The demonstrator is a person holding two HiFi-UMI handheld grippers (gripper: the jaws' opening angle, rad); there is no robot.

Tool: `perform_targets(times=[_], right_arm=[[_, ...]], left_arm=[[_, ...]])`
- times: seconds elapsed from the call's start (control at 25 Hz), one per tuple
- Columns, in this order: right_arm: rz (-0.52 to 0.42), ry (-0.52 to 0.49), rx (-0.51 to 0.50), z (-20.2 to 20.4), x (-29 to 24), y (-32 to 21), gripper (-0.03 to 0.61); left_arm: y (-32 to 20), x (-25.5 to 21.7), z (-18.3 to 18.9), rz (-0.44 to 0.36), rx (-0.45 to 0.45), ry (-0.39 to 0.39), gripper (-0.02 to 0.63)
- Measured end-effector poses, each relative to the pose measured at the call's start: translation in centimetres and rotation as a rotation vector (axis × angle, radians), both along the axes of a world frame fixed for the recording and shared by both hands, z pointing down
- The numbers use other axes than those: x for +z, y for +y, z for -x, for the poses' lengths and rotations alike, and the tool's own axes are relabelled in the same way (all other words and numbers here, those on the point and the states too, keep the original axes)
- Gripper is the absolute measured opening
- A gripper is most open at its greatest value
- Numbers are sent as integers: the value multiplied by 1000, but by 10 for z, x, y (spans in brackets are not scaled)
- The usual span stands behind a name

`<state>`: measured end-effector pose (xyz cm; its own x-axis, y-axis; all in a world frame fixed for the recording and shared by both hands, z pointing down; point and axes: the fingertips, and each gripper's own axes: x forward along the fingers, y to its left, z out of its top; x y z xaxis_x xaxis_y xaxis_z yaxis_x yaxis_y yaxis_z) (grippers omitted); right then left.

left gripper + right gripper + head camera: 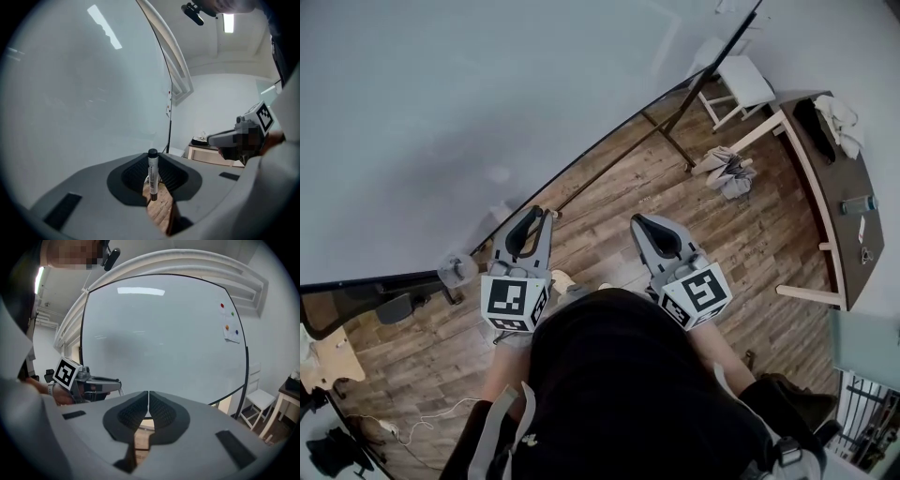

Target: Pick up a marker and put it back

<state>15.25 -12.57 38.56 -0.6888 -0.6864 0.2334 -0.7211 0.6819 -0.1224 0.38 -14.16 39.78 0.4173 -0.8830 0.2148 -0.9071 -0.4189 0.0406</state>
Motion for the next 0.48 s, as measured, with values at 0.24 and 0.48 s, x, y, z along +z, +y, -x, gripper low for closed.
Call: perform_targets(times=[0.24,0.48], right_arm=[[-2,-4,-72,22,0,-4,19],[-4,-9,-152,53,0,-2,18]], left_arm=[[7,-8,25,-17,-78,0,72],[22,-17,59,-38,-168,-6,72]])
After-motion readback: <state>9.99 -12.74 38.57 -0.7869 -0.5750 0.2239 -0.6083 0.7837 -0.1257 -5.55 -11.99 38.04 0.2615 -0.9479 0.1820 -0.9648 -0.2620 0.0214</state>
